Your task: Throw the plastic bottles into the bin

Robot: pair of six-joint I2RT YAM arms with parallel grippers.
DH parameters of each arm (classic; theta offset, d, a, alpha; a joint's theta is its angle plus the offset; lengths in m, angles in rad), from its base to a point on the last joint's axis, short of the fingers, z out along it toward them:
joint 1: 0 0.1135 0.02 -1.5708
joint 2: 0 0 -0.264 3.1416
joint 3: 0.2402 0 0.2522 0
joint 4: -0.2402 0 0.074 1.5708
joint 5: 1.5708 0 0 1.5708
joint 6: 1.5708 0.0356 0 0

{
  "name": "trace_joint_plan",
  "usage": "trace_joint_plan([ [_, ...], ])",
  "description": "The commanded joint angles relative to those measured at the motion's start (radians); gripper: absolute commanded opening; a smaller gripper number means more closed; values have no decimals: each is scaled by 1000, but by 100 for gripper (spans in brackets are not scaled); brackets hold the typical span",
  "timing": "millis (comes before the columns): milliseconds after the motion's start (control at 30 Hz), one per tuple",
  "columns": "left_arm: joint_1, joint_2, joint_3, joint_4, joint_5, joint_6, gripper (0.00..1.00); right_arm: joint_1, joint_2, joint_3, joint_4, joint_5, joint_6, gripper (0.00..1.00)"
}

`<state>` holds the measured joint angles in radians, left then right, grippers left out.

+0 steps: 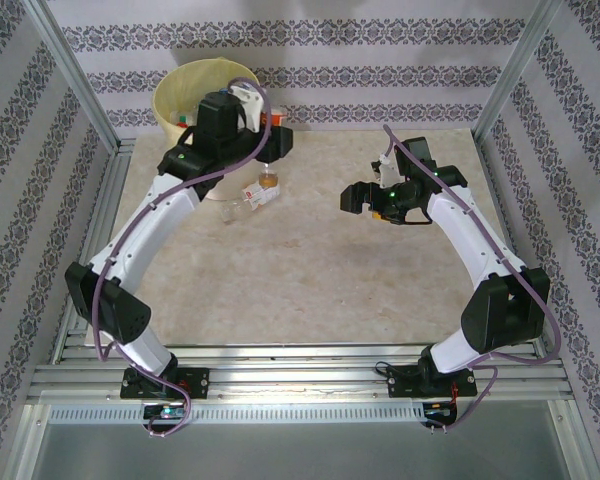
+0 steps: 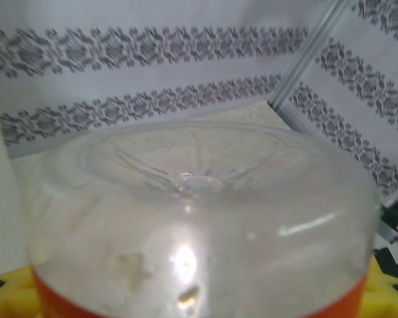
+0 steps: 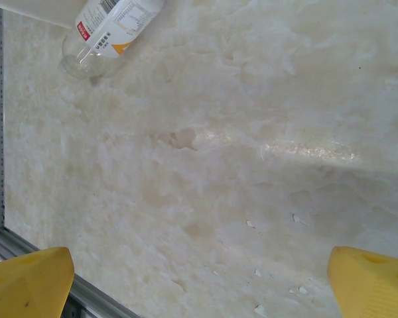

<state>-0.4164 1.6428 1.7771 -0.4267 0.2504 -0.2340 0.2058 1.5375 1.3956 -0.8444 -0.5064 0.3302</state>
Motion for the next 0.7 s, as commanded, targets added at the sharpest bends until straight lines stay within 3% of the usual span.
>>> trace_joint_plan([
  [0, 39, -65, -14, 97, -25, -33, 16, 15, -10, 0, 3, -20, -22, 98],
  [333, 138, -135, -10, 161, 20, -84, 16, 20, 12, 24, -1, -26, -28, 98],
  [667, 199, -181, 16, 358, 1, -72, 16, 22, 41, 59, -13, -32, -36, 98],
])
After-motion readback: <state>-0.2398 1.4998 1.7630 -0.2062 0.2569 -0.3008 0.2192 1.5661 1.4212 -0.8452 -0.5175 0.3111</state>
